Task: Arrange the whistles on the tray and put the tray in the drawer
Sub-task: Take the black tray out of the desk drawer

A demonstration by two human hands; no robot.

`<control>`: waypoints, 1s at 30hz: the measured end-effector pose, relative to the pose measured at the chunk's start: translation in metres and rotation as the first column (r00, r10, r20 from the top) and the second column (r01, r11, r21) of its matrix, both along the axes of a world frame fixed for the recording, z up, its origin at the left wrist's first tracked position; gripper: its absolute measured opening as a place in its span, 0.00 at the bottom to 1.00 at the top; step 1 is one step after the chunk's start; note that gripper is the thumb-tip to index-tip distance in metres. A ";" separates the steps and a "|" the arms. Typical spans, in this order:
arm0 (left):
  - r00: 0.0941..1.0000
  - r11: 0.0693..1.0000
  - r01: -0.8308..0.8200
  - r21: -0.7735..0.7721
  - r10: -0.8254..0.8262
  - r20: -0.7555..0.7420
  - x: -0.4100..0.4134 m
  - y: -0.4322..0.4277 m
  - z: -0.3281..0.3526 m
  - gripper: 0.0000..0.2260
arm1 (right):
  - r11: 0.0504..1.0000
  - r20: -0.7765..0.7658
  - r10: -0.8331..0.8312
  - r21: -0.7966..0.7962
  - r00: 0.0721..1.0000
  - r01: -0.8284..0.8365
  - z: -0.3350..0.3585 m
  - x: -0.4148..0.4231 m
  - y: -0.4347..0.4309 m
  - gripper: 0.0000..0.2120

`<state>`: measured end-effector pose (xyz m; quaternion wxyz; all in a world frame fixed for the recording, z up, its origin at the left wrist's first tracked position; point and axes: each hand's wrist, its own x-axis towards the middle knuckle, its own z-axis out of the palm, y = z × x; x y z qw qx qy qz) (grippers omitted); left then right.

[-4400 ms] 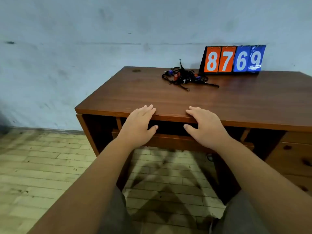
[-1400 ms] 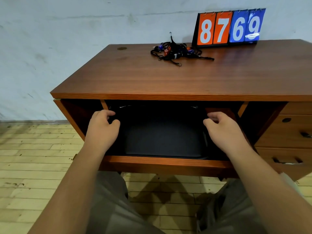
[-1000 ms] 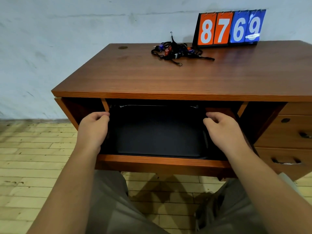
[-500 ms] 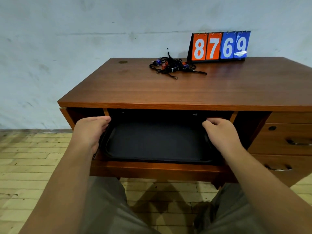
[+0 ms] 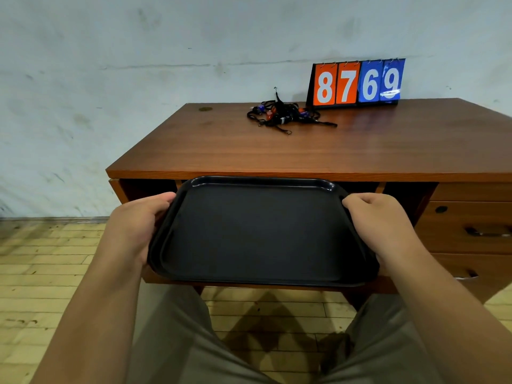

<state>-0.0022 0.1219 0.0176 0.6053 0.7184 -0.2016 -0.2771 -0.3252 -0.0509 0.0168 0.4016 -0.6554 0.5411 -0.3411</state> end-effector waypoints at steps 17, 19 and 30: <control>0.952 0.969 -0.193 -0.155 0.224 0.210 0.015 -0.079 0.036 0.11 | 0.993 0.068 -0.014 -0.114 0.998 0.021 0.060 0.021 -0.074 0.13; 0.956 0.972 -0.179 -0.154 0.209 0.206 0.021 -0.097 0.040 0.10 | 0.994 0.060 -0.016 -0.103 0.998 0.022 0.060 0.026 -0.089 0.12; 0.989 0.972 -0.081 -0.219 0.051 -0.140 0.077 -0.173 0.044 0.20 | 0.994 0.119 -0.039 0.110 0.992 0.026 0.061 0.050 -0.168 0.22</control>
